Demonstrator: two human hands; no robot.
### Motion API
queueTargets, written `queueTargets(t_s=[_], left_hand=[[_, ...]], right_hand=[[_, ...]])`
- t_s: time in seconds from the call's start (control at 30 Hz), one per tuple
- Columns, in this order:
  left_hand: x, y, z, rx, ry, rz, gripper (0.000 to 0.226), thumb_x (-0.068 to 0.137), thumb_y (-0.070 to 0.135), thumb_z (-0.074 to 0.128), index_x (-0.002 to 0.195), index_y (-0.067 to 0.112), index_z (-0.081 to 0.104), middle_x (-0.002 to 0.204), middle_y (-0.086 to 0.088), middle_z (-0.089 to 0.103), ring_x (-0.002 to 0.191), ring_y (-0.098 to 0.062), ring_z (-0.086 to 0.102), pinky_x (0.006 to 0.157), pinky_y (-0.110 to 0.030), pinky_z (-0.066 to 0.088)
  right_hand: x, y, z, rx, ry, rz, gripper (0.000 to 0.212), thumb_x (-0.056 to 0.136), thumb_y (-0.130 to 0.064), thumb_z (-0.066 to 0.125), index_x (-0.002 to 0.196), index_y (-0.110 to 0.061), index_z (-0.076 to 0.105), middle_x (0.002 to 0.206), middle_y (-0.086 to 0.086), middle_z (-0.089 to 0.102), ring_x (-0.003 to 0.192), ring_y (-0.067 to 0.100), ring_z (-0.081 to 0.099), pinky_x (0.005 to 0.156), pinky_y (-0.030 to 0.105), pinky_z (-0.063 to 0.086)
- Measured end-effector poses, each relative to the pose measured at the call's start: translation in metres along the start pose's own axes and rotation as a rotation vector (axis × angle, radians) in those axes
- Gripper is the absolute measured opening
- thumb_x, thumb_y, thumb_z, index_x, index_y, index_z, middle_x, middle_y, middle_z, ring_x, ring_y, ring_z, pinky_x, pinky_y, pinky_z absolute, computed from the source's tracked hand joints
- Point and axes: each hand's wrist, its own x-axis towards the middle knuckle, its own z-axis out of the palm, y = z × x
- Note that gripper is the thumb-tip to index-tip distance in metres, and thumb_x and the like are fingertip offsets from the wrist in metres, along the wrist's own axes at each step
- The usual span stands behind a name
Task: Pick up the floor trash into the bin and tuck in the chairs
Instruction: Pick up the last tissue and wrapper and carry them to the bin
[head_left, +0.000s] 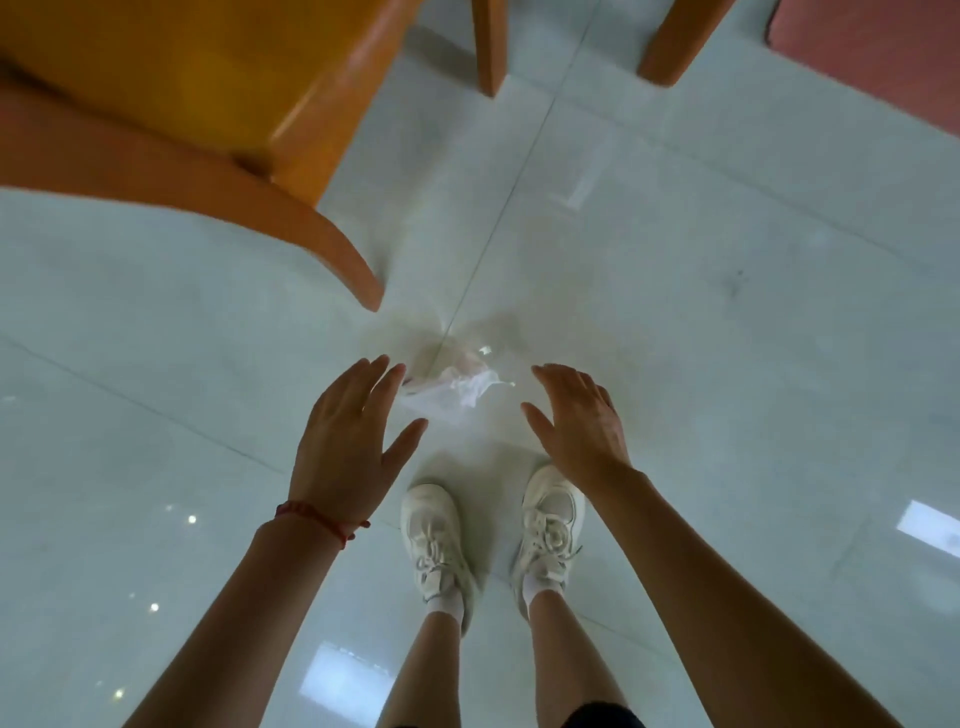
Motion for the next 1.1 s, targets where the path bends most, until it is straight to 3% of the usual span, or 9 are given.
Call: queueTargets(t_s=[0.2,0.3,0.4,0.53,0.67,0.83,1.1], left_hand=[[0.015,-0.052,0.102,0.000,-0.024,-0.016,0.071,0.093,0.054,0.021,0.121,-0.002,0.054,0.124,-0.023,0.056,0.116,-0.040,0.051,0.093,-0.046,0.038],[0.021,-0.073,0.134,0.000,-0.028,-0.023,0.071,0.093,0.055,0.021,0.122,-0.001,0.054,0.124,-0.023,0.056,0.116,-0.041,0.050,0.094,-0.046,0.034],[0.026,-0.087,0.153,-0.008,-0.028,-0.039,0.064,0.089,0.050,0.033,0.122,-0.001,0.053,0.124,-0.024,0.055,0.116,-0.042,0.050,0.093,-0.049,0.037],[0.030,-0.095,0.167,-0.017,0.000,-0.047,0.060,0.086,0.043,0.037,0.121,-0.002,0.054,0.123,-0.025,0.056,0.115,-0.043,0.050,0.091,-0.050,0.037],[0.033,-0.099,0.186,-0.042,-0.012,-0.050,0.060,0.086,0.043,0.037,0.122,-0.002,0.054,0.124,-0.024,0.055,0.116,-0.041,0.050,0.093,-0.049,0.037],[0.036,-0.097,0.199,-0.070,-0.008,-0.042,0.059,0.086,0.043,0.037,0.121,-0.001,0.056,0.123,-0.022,0.057,0.115,-0.040,0.051,0.092,-0.049,0.039],[0.049,-0.087,0.212,-0.059,-0.015,0.027,0.055,0.085,0.038,0.040,0.116,-0.004,0.057,0.116,-0.024,0.060,0.108,-0.041,0.056,0.087,-0.050,0.045]], right_hand=[[0.039,0.039,0.098,0.064,0.063,0.024,0.039,0.083,-0.017,0.067,0.116,0.001,0.058,0.109,0.021,0.064,0.098,0.037,0.061,0.082,0.043,0.049],[0.055,0.051,0.133,0.057,0.016,0.010,0.044,0.086,-0.020,0.064,0.124,-0.001,0.053,0.118,0.019,0.060,0.107,0.035,0.057,0.089,0.042,0.045],[0.068,0.057,0.160,0.044,-0.076,-0.024,0.049,0.088,-0.020,0.061,0.132,-0.006,0.045,0.129,0.015,0.053,0.115,0.031,0.050,0.095,0.039,0.040],[0.079,0.064,0.184,0.019,-0.111,-0.029,0.052,0.088,-0.016,0.060,0.136,-0.009,0.041,0.132,0.013,0.050,0.117,0.030,0.048,0.096,0.038,0.039],[0.088,0.066,0.199,0.026,-0.018,-0.019,0.041,0.085,-0.008,0.061,0.125,-0.007,0.053,0.117,0.014,0.061,0.105,0.031,0.055,0.085,0.039,0.045],[0.090,0.061,0.208,0.127,0.156,-0.063,0.016,0.073,0.004,0.068,0.087,-0.001,0.069,0.078,0.014,0.070,0.067,0.032,0.066,0.059,0.035,0.053],[0.068,0.073,0.176,0.151,0.258,-0.103,0.010,0.075,0.000,0.064,0.085,0.000,0.069,0.075,0.014,0.069,0.062,0.030,0.064,0.054,0.033,0.055]])
